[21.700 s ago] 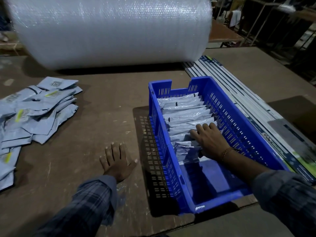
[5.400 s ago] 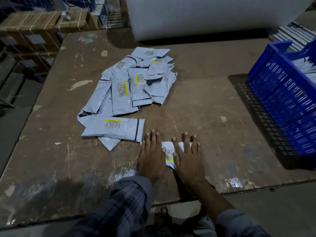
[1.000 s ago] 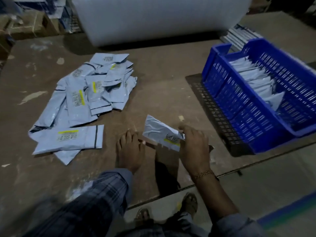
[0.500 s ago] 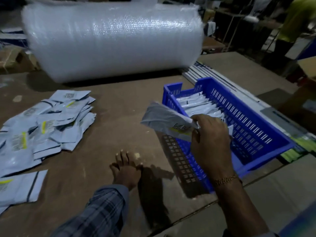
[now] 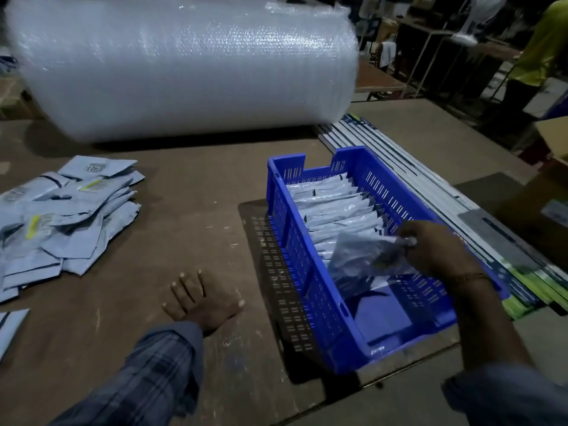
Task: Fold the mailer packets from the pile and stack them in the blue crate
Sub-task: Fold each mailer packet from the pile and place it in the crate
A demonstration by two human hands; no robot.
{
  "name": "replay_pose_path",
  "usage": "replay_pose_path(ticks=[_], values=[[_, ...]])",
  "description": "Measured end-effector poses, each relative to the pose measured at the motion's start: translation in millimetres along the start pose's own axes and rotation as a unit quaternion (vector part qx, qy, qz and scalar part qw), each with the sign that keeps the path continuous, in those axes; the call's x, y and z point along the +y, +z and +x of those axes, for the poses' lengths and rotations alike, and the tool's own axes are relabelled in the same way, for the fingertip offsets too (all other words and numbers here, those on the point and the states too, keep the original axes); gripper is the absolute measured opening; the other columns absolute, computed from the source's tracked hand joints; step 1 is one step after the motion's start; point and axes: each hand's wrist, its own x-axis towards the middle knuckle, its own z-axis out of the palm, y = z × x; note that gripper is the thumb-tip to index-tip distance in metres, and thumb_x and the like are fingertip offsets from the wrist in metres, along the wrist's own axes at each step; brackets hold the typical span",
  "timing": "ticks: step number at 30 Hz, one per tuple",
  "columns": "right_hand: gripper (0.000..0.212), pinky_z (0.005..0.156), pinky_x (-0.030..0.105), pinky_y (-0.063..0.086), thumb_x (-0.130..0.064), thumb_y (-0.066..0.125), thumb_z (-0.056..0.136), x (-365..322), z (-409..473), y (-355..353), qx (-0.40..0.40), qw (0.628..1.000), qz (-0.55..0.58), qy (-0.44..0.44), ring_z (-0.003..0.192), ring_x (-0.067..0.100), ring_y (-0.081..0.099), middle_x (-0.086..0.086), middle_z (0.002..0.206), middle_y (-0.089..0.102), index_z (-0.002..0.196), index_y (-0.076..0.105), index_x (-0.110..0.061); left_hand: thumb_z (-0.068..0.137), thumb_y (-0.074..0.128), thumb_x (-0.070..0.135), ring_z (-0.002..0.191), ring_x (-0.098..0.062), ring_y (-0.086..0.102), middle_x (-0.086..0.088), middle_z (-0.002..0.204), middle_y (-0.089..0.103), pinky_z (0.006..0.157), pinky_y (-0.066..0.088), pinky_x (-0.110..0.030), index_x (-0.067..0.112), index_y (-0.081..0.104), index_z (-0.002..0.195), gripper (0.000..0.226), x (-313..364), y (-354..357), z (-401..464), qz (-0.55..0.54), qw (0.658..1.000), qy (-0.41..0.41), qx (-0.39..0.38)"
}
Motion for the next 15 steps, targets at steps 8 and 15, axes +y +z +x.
replay_pose_path(ticks=[8,15], values=[[0.02,0.081,0.034,0.058,-0.021,0.085,0.076,15.2,30.6,43.4,-0.057,0.985,-0.129,-0.099,0.092,0.021,0.069,-0.003,0.095,0.074,0.092,0.076,-0.029,0.083,0.07,0.078,0.14,-0.041,0.051,-0.018,0.153,0.054,0.106,0.042,-0.049,0.014,0.047,0.154,0.098,5.3,0.1,-4.5,-0.02,1.0,-0.005,0.02],[0.022,0.078,0.035,0.056,-0.016,0.086,0.073,23.9,40.1,61.4,-0.028,0.98,-0.138,-0.14,0.091,0.023,0.063,0.0,0.092,0.069,0.089,0.075,-0.026,0.096,0.068,0.06,0.155,-0.041,0.029,-0.021,0.169,0.03,0.123,0.026,-0.048,0.011,0.027,0.165,0.094,21.0,-9.4,-36.3,-0.036,0.998,0.021,0.038]])
